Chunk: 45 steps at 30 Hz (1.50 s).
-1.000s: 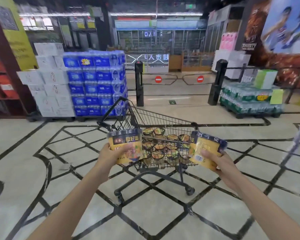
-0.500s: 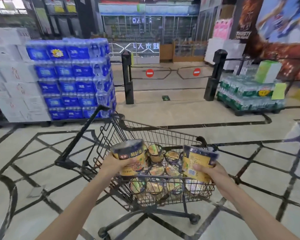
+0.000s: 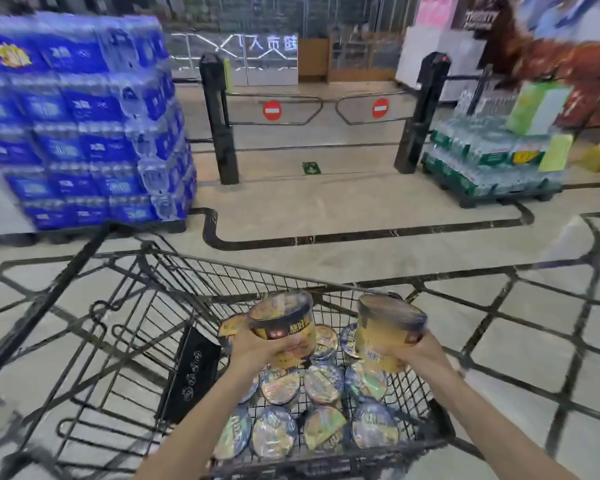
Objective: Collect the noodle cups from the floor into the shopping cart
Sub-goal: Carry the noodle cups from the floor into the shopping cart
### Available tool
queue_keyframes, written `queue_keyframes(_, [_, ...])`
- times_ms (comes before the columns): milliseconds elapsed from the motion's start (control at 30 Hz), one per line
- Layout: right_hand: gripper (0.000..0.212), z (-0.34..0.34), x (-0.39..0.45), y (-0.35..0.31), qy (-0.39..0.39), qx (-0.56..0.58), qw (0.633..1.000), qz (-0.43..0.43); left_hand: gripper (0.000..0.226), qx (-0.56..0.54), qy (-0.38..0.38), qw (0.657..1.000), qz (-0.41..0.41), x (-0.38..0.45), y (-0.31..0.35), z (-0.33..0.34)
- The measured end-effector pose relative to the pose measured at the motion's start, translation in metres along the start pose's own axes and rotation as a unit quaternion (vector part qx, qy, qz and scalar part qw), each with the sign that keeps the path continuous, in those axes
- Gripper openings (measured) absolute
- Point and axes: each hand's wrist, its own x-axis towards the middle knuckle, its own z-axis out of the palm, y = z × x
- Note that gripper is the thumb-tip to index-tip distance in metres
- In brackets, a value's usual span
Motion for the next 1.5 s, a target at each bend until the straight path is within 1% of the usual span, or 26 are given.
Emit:
queue_keyframes(67, [0.113, -0.003, 0.027, 0.006, 0.004, -0.013, 1.0, 0.005, 0.095, 0.002, 0.005, 1.0, -0.019, 0.026, -0.005, 0.023])
queue_keyframes(167, [0.11, -0.002, 0.071, 0.023, 0.012, -0.022, 0.999, 0.022, 0.096, -0.007, 0.006, 1.0, -0.028, 0.064, -0.023, 0.055])
queue_keyframes(233, [0.1, 0.005, 0.093, 0.039, 0.03, -0.018, 0.998, 0.046, 0.094, 0.004, -0.001, 0.999, -0.035, 0.083, -0.038, 0.074])
queue_keyframes(300, [0.087, 0.013, 0.116, 0.057, 0.053, -0.022, 0.997, 0.059, 0.105, 0.024, 0.0, 0.999, -0.043, 0.103, -0.054, 0.092])
queue_keyframes(367, [0.084, 0.023, 0.143, 0.079, 0.069, -0.026, 0.995, 0.07, 0.114, 0.028, 0.008, 0.998, -0.056, 0.121, -0.072, 0.11])
queue_keyframes(500, [0.071, 0.046, 0.186, 0.117, 0.072, -0.017, 0.994, 0.081, 0.106, 0.019, 0.04, 0.996, -0.082, 0.148, -0.104, 0.14])
queue_keyframes(567, [0.074, 0.053, 0.199, 0.132, 0.075, 0.002, 0.994, 0.081, 0.116, -0.017, 0.042, 0.993, -0.11, 0.16, -0.121, 0.152])
queue_keyframes(600, [0.07, 0.056, 0.204, 0.136, 0.075, 0.007, 0.994, 0.075, 0.127, -0.033, 0.052, 0.991, -0.122, 0.167, -0.132, 0.157])
queue_keyframes(633, [0.06, 0.055, 0.21, 0.143, 0.075, 0.011, 0.994, 0.073, 0.138, -0.031, 0.055, 0.989, -0.134, 0.172, -0.139, 0.161])
queue_keyframes(667, [0.043, 0.054, 0.214, 0.149, 0.064, -0.009, 0.994, 0.084, 0.143, -0.031, 0.055, 0.987, -0.146, 0.176, -0.144, 0.165])
queue_keyframes(700, [0.028, 0.057, 0.218, 0.15, 0.043, 0.005, 0.996, 0.08, 0.14, -0.027, 0.053, 0.987, -0.152, 0.178, -0.149, 0.168])
queue_keyframes(733, [0.026, 0.058, 0.221, 0.155, 0.046, 0.037, 0.994, 0.088, 0.133, -0.023, 0.05, 0.985, -0.162, 0.18, -0.156, 0.171])
queue_keyframes(767, [0.036, 0.059, 0.224, 0.162, 0.037, 0.057, 0.994, 0.086, 0.128, -0.021, 0.051, 0.985, -0.163, 0.181, -0.16, 0.174])
queue_keyframes(833, [0.076, 0.058, 0.226, 0.176, 0.012, -0.015, 0.998, 0.054, 0.135, -0.015, 0.055, 0.986, -0.157, 0.187, -0.174, 0.179])
queue_keyframes(867, [0.095, 0.059, 0.227, 0.18, 0.014, -0.051, 0.997, 0.048, 0.134, -0.013, 0.059, 0.987, -0.152, 0.19, -0.176, 0.181])
queue_keyframes(900, [0.104, 0.061, 0.229, 0.188, 0.036, -0.022, 0.997, 0.064, 0.129, -0.011, 0.067, 0.987, -0.146, 0.193, -0.182, 0.183])
queue_keyframes(933, [0.102, 0.062, 0.233, 0.201, 0.061, -0.028, 0.997, 0.047, 0.12, -0.01, 0.07, 0.988, -0.141, 0.196, -0.185, 0.185])
queue_keyframes(967, [0.097, 0.065, 0.234, 0.207, 0.087, -0.042, 0.995, 0.028, 0.113, -0.007, 0.075, 0.988, -0.137, 0.198, -0.186, 0.187])
queue_keyframes(1000, [0.09, 0.068, 0.235, 0.209, 0.084, -0.039, 0.996, 0.013, 0.113, -0.004, 0.078, 0.988, -0.133, 0.2, -0.19, 0.189])
queue_keyframes(1067, [0.084, 0.071, 0.237, 0.207, 0.088, 0.037, 0.995, 0.017, 0.119, 0.004, 0.073, 0.99, -0.123, 0.203, -0.197, 0.19])
queue_keyframes(1133, [0.085, 0.074, 0.242, 0.211, 0.108, 0.068, 0.991, 0.03, 0.114, 0.015, 0.055, 0.99, -0.133, 0.205, -0.202, 0.191])
queue_keyframes(1167, [0.088, 0.073, 0.243, 0.211, 0.109, 0.07, 0.991, 0.022, 0.11, 0.019, 0.045, 0.988, -0.145, 0.206, -0.203, 0.19])
queue_keyframes(1233, [0.099, 0.071, 0.243, 0.21, 0.095, 0.076, 0.992, 0.025, 0.111, 0.024, 0.025, 0.987, -0.158, 0.203, -0.203, 0.186])
queue_keyframes(1300, [0.108, 0.067, 0.238, 0.204, 0.08, 0.053, 0.995, 0.017, 0.113, 0.029, 0.009, 0.987, -0.16, 0.196, -0.198, 0.18])
queue_keyframes(1400, [0.108, 0.061, 0.23, 0.197, 0.065, 0.02, 0.998, 0.002, 0.116, 0.031, 0.022, 0.988, -0.151, 0.186, -0.189, 0.175])
queue_keyframes(1500, [0.111, 0.057, 0.233, 0.195, 0.065, -0.01, 0.998, 0.005, 0.112, 0.049, 0.044, 0.989, -0.131, 0.186, -0.18, 0.175])
